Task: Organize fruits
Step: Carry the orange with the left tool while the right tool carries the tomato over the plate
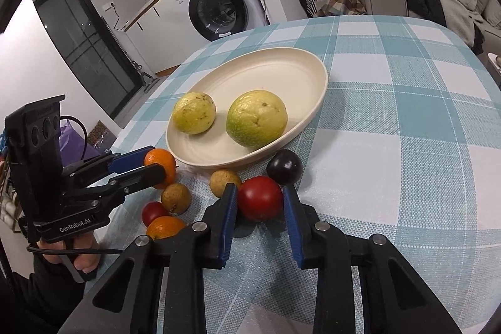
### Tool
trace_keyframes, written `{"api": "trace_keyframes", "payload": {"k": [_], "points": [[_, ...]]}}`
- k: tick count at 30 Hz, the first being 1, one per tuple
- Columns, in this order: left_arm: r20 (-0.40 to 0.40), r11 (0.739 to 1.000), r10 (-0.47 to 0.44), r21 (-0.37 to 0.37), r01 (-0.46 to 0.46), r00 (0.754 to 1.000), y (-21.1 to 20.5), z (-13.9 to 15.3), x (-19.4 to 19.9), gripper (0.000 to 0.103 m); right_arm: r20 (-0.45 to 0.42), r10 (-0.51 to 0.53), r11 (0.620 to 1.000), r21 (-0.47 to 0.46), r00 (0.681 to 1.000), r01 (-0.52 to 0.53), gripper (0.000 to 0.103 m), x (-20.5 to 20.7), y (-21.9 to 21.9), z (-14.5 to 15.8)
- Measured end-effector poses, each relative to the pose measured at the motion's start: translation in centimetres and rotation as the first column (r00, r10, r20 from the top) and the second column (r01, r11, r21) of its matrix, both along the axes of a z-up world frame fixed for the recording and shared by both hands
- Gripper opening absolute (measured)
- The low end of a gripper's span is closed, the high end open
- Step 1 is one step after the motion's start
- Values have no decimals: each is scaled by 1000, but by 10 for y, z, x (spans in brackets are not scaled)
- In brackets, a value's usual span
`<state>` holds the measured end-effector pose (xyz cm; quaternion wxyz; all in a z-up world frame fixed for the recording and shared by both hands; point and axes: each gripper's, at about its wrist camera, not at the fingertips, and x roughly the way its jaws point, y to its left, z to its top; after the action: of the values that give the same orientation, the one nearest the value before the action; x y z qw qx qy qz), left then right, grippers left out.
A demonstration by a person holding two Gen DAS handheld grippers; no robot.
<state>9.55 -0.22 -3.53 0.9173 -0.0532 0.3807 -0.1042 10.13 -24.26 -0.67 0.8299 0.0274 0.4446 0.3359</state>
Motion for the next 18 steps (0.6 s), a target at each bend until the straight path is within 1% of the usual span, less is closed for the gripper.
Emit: {"api": "trace_keyframes", "payload": {"k": [3, 13, 18], "points": [[13, 1000, 3, -3, -3, 1000, 2, 3, -1, 37, 15, 0, 1000, -3, 1000, 0, 30, -1, 0, 2], [96, 999, 41, -6, -41, 995, 8, 16, -8, 37, 71, 7, 1000, 14, 997, -9, 30, -6, 0, 15], [111, 999, 52, 2, -52, 992, 7, 18, -8, 37, 86, 7, 1000, 28, 996, -10, 30, -8, 1, 20]]}}
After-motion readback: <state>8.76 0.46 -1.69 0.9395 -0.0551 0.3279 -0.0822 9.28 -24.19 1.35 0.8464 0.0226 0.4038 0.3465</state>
